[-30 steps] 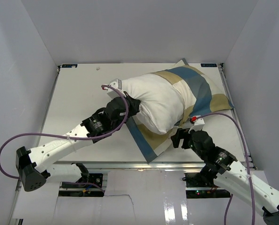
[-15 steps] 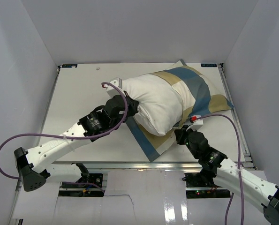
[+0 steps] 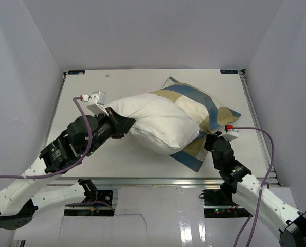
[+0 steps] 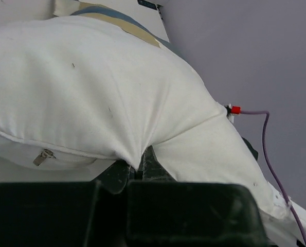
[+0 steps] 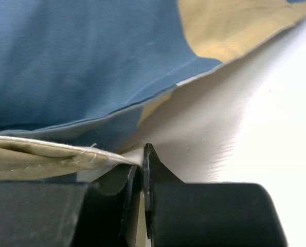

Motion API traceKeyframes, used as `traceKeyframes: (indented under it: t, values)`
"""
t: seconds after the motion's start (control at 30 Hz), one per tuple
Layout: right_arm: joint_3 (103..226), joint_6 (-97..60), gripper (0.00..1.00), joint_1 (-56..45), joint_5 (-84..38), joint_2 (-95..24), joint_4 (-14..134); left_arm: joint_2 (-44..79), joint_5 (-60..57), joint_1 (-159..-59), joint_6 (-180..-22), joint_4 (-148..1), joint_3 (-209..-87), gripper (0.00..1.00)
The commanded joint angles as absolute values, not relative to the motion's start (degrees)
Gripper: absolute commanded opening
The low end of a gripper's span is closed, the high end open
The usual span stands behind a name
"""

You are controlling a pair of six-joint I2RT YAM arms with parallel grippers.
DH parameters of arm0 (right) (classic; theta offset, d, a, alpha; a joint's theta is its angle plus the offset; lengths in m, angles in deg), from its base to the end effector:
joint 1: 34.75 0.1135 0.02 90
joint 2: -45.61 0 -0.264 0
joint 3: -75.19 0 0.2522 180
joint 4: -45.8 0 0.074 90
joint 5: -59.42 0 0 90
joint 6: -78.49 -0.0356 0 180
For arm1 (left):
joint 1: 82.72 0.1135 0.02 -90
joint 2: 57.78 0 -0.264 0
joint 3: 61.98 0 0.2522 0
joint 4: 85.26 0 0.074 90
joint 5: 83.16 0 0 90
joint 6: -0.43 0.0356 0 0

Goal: Remove the pillowcase from the pillow

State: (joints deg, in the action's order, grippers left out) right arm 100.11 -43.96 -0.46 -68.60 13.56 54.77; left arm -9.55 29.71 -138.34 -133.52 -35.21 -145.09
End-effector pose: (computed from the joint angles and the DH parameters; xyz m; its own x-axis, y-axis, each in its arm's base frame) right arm 0.1318 0.0633 0.1940 -0.1691 0.3963 -0.9024 0.1610 0.9144 0.3714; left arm 0.0984 -0.1194 0.4267 -0.4871 -0.4205 -0.7654 0.2924 0.7473 -0.5966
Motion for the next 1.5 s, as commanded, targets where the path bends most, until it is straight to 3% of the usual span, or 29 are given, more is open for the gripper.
traceKeyframes:
  t: [0.0,0.1,0.13,0.3,0.43,0.53,0.8,1.13,1.27,1.4,1.47]
  values:
    - [101.9,-43.5,0.08,-3.7,-72.4,10.5,56.3,-11.9,25.9,-138.0,-131.4,-37.0,-145.1,0.0]
    - [107.3,-40.2,0.12,-4.2,-65.2,8.0,59.6,-13.1,20.0,-138.0,-131.8,-38.2,-139.5,0.0]
    - [109.1,-38.9,0.24,-4.2,-63.5,8.1,63.0,-13.7,18.4,-137.9,-131.8,-39.4,-137.6,0.0]
    - [117.4,-33.7,0.65,-4.2,-47.2,16.2,76.1,-15.7,18.8,-137.9,-134.0,-44.6,-122.9,0.0]
    - [122.5,-29.8,0.8,-4.2,-37.4,20.0,77.6,-16.2,14.4,-138.0,-134.6,-55.2,-112.6,0.0]
    - [125.8,-23.6,0.81,-4.2,-31.2,13.7,73.4,-15.8,13.4,-138.1,-136.2,-59.3,-107.5,0.0]
    - [141.3,-12.7,0.78,-4.2,-23.8,-10.3,68.1,-13.6,11.1,-138.4,-137.3,-65.7,-102.7,0.0]
    - [149.1,-7.3,0.74,-3.9,-18.2,-32.8,60.3,-12.9,11.8,-138.6,-135.4,-65.5,-104.7,0.0]
    - [154.4,-9.0,0.49,-3.9,-29.9,-39.7,60.3,-13.2,11.9,-138.5,-134.3,-63.1,-108.3,0.0]
    - [162.7,-11.1,0.08,-7.0,-44.8,-47.2,61.0,-16.3,12.0,-138.7,-135.1,-59.8,-111.2,0.0]
    - [166.1,-13.3,0.08,-10.6,-46.6,-50.6,61.8,-18.6,12.3,-138.7,-135.9,-58.6,-112.9,0.0]
